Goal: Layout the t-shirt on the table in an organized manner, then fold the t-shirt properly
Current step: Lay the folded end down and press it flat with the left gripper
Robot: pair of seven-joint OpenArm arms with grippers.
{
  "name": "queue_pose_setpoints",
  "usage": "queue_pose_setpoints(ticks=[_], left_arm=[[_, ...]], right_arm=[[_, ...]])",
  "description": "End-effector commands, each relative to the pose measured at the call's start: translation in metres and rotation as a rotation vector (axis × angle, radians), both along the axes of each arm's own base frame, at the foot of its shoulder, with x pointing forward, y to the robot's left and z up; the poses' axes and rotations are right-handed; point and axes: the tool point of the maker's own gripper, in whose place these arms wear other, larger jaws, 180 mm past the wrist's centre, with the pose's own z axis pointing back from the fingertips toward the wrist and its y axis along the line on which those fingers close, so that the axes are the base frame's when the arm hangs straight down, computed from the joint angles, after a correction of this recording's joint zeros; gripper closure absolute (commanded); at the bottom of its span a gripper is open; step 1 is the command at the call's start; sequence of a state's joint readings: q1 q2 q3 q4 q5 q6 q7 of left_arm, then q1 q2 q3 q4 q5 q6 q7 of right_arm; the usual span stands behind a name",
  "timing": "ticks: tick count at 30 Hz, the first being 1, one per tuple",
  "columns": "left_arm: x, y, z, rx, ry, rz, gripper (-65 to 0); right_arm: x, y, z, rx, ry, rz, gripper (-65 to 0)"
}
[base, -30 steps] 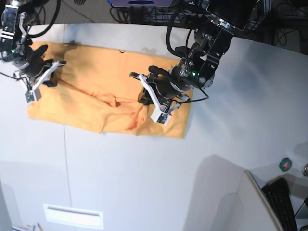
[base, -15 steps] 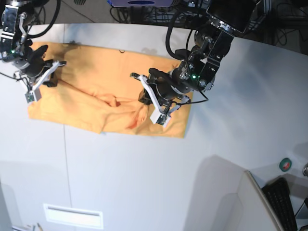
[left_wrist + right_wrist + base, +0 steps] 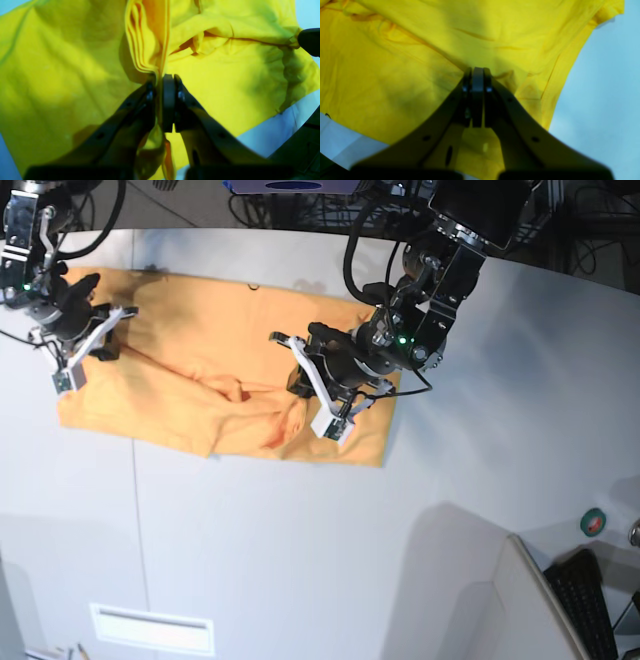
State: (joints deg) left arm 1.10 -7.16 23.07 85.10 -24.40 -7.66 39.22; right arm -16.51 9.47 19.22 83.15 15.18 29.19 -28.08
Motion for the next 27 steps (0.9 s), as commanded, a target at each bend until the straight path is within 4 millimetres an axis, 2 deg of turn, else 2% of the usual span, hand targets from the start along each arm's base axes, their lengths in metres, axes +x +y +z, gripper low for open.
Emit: queue_pose_setpoints(ticks=[1, 12, 16, 21, 24, 27], left_arm=[[0.009, -0.005, 0.012, -0.031, -0.038, 0.003, 0.0], [0.009, -0.007, 0.014, -0.042, -0.039, 0.004, -0.5], [0.009, -0.007, 0.015, -0.042, -0.040, 0.003, -9.1], [0.009, -0.018, 0.017, -0.062, -0.038, 0.003, -17.9], [0.009, -0.027, 0.020, -0.084, -0.035, 0.005, -26.2], [0.010, -0.035, 0.023, -0.104, -0.035, 0.006, -37.0]], right_arm=[[0.011, -0.004, 0.011, -0.001, -0.048, 0.003, 0.0], [0.011, -0.004, 0.011, -0.001, -0.048, 0.003, 0.0], [0.011, -0.004, 0.011, -0.001, -0.048, 0.003, 0.0], [0.011, -0.004, 0.011, -0.001, -0.048, 0.003, 0.0], [0.011, -0.004, 0.011, -0.001, -0.048, 0.003, 0.0], [0.011, -0.004, 0.011, -0.001, -0.048, 0.003, 0.0]])
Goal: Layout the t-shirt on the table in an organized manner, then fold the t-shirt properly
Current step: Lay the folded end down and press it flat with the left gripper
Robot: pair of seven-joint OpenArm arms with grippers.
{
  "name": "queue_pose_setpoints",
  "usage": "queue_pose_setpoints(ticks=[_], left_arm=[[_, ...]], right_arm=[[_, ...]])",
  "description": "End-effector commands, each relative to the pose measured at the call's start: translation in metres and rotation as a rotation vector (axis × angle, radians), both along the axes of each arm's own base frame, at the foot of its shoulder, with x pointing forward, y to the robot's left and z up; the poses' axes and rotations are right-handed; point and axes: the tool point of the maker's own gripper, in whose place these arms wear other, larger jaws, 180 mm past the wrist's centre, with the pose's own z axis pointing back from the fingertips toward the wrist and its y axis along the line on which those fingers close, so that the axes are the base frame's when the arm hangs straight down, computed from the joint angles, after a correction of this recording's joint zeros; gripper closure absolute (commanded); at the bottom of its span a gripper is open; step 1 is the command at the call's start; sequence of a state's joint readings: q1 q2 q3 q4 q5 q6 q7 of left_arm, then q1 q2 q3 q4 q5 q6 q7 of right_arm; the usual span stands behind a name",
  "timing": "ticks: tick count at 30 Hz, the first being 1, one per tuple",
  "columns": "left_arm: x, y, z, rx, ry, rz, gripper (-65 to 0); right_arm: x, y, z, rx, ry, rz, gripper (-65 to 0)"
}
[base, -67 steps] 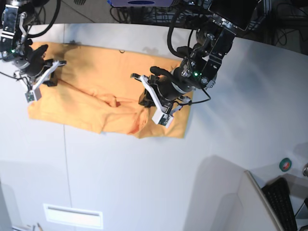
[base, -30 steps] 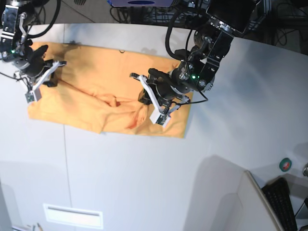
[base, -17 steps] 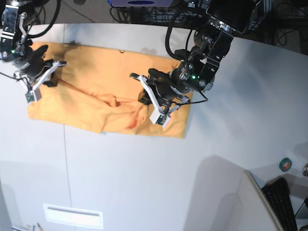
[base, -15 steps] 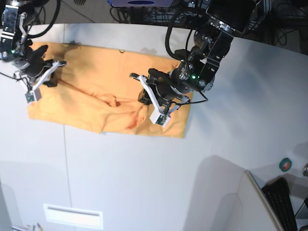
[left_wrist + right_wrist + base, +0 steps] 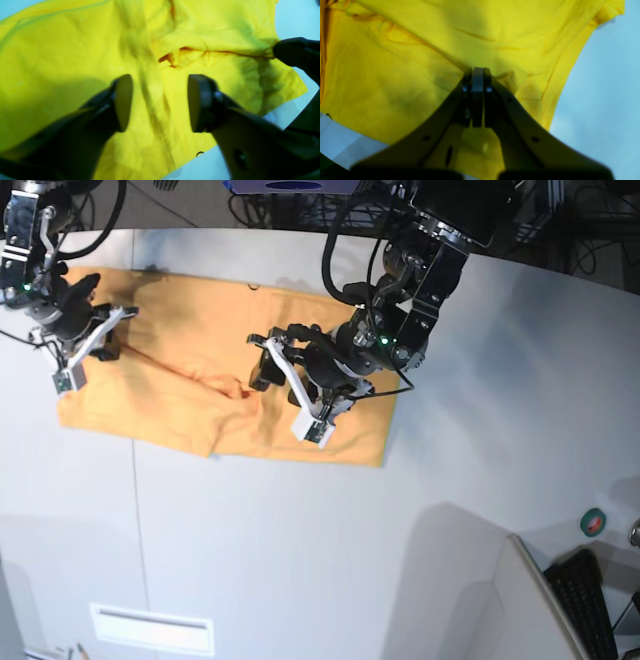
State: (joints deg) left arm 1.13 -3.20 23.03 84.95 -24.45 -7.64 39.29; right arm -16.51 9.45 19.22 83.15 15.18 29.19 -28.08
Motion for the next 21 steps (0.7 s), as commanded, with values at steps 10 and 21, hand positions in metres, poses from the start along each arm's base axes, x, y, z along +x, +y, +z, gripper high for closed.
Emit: queue_pose_setpoints(ticks=[10, 21], left_arm=[[0.006, -0.032, 0.027, -0.055, -0.076, -0.080, -45.6], [0.041, -0.011, 0.006, 0.035, -0.058, -0.062, 0.0]], right_arm=[[0.013, -0.006, 0.013, -0.005, -0.054, -0.001, 0.0], [0.016, -0.006, 0.015, -0.002, -0.062, -0.002, 0.0]])
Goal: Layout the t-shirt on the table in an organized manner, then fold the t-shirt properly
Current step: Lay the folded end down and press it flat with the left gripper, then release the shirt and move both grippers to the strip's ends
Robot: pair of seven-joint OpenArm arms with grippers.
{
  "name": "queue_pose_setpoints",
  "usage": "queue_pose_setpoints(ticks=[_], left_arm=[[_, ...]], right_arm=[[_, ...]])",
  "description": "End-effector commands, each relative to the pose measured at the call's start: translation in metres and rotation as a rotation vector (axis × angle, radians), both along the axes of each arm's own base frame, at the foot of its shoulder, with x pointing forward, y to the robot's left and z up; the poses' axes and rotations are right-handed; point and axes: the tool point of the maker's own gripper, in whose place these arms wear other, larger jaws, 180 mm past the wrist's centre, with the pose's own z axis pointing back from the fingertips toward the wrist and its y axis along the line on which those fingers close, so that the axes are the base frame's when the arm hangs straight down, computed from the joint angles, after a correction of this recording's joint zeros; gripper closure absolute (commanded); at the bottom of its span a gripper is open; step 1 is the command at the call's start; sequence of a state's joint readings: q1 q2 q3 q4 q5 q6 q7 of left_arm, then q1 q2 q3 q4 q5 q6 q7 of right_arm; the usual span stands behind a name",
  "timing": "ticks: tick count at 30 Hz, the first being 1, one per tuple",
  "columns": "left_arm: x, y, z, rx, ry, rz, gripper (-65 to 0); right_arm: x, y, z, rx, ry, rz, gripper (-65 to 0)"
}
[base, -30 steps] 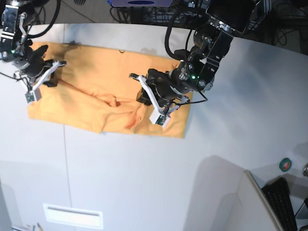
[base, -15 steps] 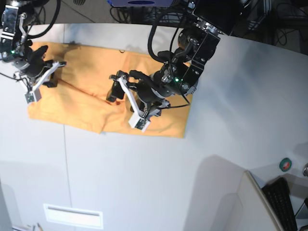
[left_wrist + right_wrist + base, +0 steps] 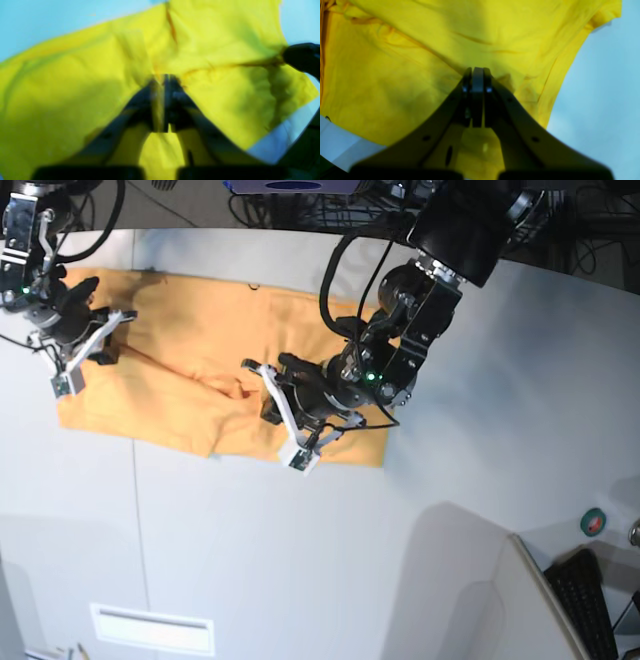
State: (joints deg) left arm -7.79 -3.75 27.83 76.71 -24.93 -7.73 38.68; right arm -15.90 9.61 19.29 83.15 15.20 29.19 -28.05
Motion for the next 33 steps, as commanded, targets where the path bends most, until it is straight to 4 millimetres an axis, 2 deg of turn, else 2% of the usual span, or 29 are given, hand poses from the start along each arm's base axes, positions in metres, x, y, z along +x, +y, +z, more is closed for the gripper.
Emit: queue_pose_setpoints(ticks=[1, 4, 5, 8, 9, 12, 14, 16, 17, 18, 19, 21, 25, 29, 33], left_arm=[[0.011, -0.007, 0.011, -0.030, -0.024, 0.005, 0.0], [0.014, -0.008, 0.015, -0.034, -0.038, 0.004, 0.0], [0.011, 0.001, 0.012, -0.024, -0.035, 0.015, 0.0], [0.014, 0.059, 0.003, 0.007, -0.023, 0.143, 0.0], [0.016, 0.087, 0.000, 0.023, -0.020, 0.204, 0.0], [0.017, 0.169, -0.002, 0.083, -0.025, 0.376, 0.0], [0.013, 0.212, 0.000, 0.121, -0.038, 0.418, 0.0], [0.012, 0.241, 0.006, 0.138, -0.061, 0.420, 0.0], [0.007, 0.254, 0.005, 0.150, -0.058, 0.426, 0.0], [0.004, 0.266, 0.005, 0.153, -0.060, 0.441, 0.0], [0.003, 0.276, 0.006, 0.152, -0.061, 0.457, 0.0], [-0.001, 0.289, 0.002, 0.150, -0.047, 0.482, 0.0], [-0.003, 0.295, -0.009, 0.113, -0.080, 0.524, 0.0], [-0.014, 0.276, -0.032, 0.084, -0.071, 0.498, 0.0], [-0.024, 0.265, -0.054, 0.076, -0.030, 0.480, 0.0]], right_arm=[[0.011, -0.004, 0.012, 0.000, -0.051, -0.002, 0.0], [0.011, -0.014, 0.014, -0.006, -0.058, -0.031, 0.0], [0.012, -0.020, 0.016, -0.002, -0.067, -0.061, 0.0], [0.017, -0.042, 0.029, 0.064, -0.131, -0.206, 0.0], [0.019, -0.051, 0.035, 0.075, -0.153, -0.243, 0.0], [0.020, -0.056, 0.037, 0.107, -0.139, -0.264, 0.0], [0.023, -0.062, 0.041, 0.117, -0.119, -0.257, -2.6], [0.028, -0.063, 0.046, 0.175, -0.119, -0.261, -26.4], [0.031, -0.060, 0.047, 0.215, -0.130, -0.257, -35.7], [0.032, -0.060, 0.049, 0.247, -0.141, -0.242, -43.5], [0.034, -0.062, 0.052, 0.272, -0.155, -0.228, -46.8], [0.039, -0.070, 0.050, 0.300, -0.154, -0.220, -45.2], [0.035, -0.092, 0.024, 0.324, -0.072, -0.255, -43.2], [0.023, -0.102, 0.001, 0.340, 0.008, -0.279, -43.2], [0.005, -0.098, -0.018, 0.326, 0.113, -0.269, -43.2]])
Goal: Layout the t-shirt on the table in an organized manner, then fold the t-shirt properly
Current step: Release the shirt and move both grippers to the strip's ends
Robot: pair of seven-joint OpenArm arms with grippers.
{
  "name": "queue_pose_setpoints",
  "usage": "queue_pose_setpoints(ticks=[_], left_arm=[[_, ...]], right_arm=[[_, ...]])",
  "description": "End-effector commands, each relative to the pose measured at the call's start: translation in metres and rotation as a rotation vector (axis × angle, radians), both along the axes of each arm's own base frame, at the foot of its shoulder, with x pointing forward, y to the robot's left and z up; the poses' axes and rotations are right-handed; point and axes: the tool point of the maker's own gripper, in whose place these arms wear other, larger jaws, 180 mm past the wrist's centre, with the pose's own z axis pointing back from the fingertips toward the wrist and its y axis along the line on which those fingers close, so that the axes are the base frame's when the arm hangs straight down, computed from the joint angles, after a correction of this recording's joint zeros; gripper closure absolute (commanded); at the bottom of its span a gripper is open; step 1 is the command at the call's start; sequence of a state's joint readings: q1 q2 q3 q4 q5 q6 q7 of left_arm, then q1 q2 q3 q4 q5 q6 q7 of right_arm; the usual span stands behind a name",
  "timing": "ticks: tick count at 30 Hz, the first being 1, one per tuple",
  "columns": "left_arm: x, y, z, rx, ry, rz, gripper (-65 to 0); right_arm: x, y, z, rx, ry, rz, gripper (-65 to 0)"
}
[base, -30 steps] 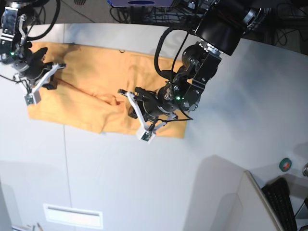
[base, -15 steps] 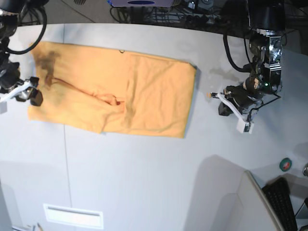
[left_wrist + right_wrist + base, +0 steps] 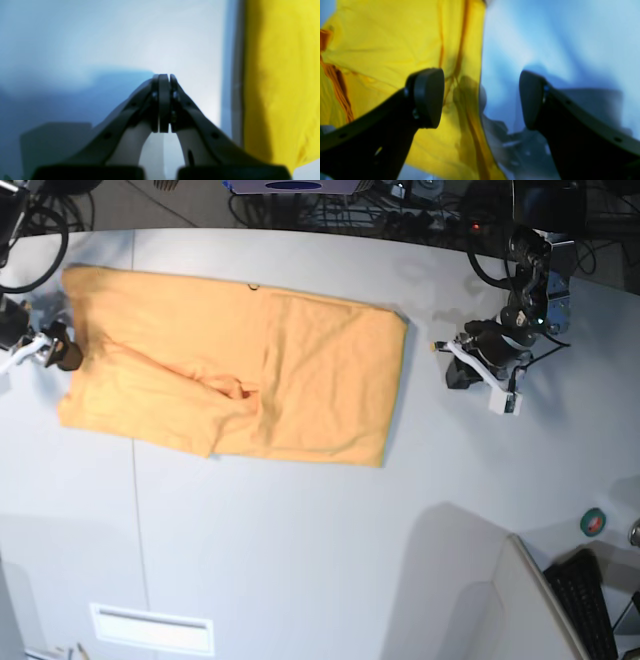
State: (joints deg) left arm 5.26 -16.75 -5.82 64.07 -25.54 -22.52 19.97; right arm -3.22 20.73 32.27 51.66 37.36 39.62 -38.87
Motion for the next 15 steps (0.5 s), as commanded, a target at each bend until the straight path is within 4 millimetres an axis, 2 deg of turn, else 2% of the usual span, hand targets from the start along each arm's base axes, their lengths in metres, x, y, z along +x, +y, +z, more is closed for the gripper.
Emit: queue_pose_setpoints(ticks=[1, 5, 10, 15], left_arm=[[0.005, 0.003, 0.002, 0.019, -0.010, -0.009, 0.0], [0.006, -0.014, -0.005, 0.008, -0.002, -0.051, 0.0], [0.017, -0.037, -0.008, -0.017, -0.002, -0.087, 0.0], [0.027, -0.048, -0.008, -0.039, -0.007, -0.084, 0.0]], right_arm=[[0.004, -0.007, 0.006, -0.014, -0.010, 0.009, -43.2], [-0.001, 0.017, -0.004, 0.002, 0.027, 0.081, -42.8], [-0.006, 0.050, -0.015, 0.040, 0.059, 0.154, -42.6], [-0.007, 0.057, -0.017, 0.051, 0.061, 0.159, -42.6]])
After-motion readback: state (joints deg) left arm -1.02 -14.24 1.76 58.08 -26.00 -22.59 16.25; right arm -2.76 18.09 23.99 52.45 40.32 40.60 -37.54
